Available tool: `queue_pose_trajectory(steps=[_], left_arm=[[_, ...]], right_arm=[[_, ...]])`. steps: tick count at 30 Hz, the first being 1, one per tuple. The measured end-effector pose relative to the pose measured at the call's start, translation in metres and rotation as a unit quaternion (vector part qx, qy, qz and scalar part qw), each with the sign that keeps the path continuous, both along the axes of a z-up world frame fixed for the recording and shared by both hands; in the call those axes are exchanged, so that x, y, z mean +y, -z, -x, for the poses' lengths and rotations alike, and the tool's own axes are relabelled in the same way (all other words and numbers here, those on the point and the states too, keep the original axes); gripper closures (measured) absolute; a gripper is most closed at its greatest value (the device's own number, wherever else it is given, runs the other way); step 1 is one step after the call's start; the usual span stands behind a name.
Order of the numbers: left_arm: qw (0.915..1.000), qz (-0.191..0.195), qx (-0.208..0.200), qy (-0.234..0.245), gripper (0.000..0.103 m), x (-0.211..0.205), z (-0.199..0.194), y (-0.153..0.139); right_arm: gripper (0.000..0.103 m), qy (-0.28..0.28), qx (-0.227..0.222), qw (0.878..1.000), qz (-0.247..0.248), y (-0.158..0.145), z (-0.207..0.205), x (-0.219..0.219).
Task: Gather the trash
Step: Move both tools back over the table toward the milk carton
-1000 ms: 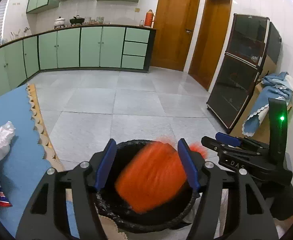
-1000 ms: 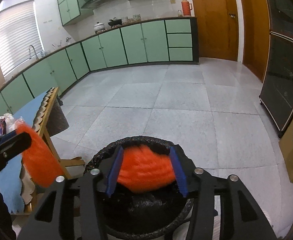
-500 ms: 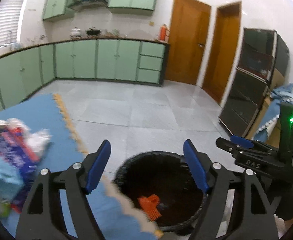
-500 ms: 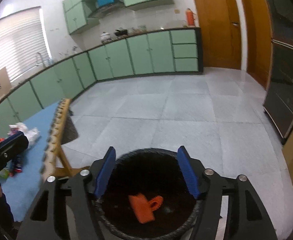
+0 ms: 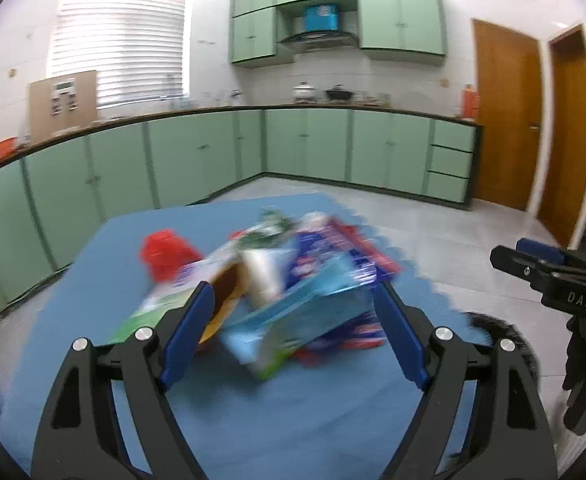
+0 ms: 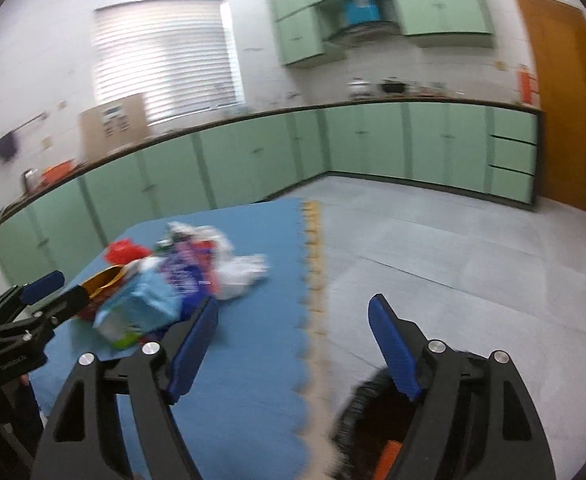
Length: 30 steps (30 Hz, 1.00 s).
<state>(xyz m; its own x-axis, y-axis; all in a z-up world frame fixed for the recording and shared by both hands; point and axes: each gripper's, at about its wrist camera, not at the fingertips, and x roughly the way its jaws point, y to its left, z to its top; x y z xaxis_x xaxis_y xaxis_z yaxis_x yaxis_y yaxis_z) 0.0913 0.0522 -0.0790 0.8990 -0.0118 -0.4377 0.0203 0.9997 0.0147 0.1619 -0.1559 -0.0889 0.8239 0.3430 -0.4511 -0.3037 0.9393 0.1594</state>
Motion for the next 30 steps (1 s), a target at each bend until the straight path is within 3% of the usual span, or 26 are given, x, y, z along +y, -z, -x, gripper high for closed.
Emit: queue_pose_trajectory(steps=[5,13,16,24,30], left_arm=[[0.9987,-0.008,0.005,-0.049,0.024,0.035,0.003,0.001],[0.9966,0.008,0.029,-0.076,0.024,0.067,0.009,0.019],[0.9960,0.014,0.035,-0.082,0.024,0.071,0.010,0.025],[0.9947,0.014,0.040,-0.094,0.024,0.079,0.009,0.034],[0.9935,0.016,0.039,-0.105,0.024,0.086,0.010,0.035]], right_arm=[[0.027,-0.052,0.009,0.998,0.016,0.009,-0.014,0.052],[0.030,-0.111,0.005,0.993,0.041,0.014,-0.020,0.101],[0.034,-0.125,0.011,0.991,0.049,0.018,-0.024,0.108],[0.062,-0.165,0.039,0.984,0.061,0.031,-0.027,0.118],[0.065,-0.188,0.054,0.978,0.064,0.033,-0.015,0.119]])
